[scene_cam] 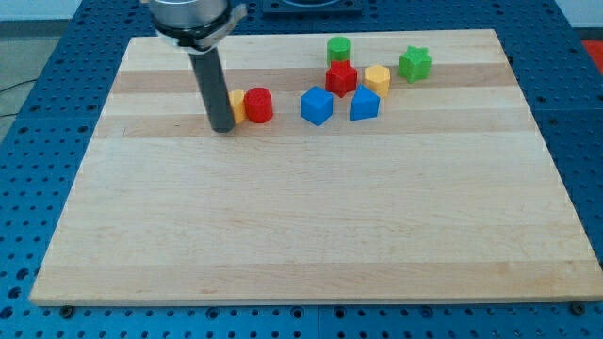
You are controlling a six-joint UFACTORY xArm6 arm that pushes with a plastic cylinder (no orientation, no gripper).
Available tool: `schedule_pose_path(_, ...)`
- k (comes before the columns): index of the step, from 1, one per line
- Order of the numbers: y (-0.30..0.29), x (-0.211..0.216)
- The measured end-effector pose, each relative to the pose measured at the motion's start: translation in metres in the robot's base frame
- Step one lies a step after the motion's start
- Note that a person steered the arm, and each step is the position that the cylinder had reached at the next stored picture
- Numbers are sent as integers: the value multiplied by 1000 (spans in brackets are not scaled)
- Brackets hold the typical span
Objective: Place the yellow heart towards the bottom left of the red circle
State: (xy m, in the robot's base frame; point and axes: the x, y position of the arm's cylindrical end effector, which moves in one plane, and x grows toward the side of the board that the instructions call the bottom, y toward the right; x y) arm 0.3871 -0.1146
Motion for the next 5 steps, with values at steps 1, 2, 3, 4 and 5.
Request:
schedule_pose_path(1,17,-3)
schedule_pose_path(2,30,-30)
schedule_pose_path(3,48,-32)
schedule_pose_path(4,45,-30)
schedule_pose_path(5,68,-26)
